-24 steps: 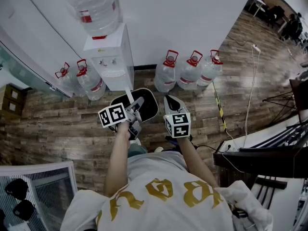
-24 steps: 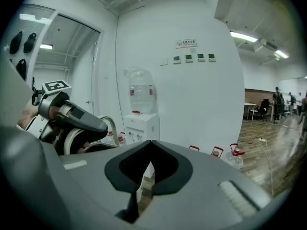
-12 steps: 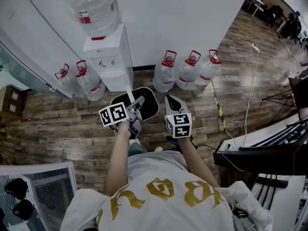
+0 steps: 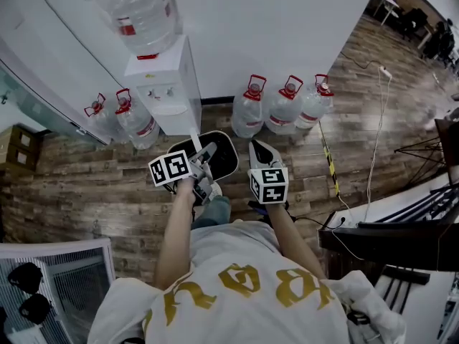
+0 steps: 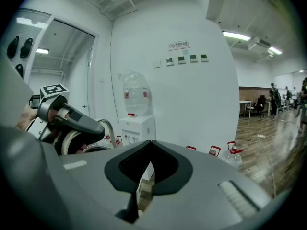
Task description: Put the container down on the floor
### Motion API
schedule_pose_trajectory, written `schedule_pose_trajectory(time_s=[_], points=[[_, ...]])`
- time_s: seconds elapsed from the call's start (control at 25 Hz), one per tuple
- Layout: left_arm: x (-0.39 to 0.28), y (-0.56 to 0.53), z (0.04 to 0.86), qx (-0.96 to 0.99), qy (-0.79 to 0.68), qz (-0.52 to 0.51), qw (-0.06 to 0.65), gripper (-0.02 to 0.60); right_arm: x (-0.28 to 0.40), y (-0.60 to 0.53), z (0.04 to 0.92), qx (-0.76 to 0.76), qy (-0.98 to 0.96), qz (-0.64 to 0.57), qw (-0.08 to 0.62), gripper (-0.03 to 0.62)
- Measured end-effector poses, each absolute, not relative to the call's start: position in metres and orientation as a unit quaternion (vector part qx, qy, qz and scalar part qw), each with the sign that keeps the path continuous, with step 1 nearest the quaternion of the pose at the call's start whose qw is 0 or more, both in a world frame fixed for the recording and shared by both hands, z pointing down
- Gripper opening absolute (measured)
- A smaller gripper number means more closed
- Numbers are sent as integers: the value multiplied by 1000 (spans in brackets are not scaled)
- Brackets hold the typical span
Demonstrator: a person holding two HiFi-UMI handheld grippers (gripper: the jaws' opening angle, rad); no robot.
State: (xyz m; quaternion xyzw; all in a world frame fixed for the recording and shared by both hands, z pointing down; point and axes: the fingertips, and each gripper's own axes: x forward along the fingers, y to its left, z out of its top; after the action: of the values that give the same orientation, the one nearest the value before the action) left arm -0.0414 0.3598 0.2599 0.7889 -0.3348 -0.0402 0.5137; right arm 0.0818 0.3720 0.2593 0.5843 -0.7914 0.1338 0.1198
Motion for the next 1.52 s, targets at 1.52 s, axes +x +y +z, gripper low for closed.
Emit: schedule_pose_trajectory(time_s=[1.52], points=[[-15, 20, 325, 792, -280, -15, 542, 57, 133, 50, 303, 656, -710, 214, 139, 26]])
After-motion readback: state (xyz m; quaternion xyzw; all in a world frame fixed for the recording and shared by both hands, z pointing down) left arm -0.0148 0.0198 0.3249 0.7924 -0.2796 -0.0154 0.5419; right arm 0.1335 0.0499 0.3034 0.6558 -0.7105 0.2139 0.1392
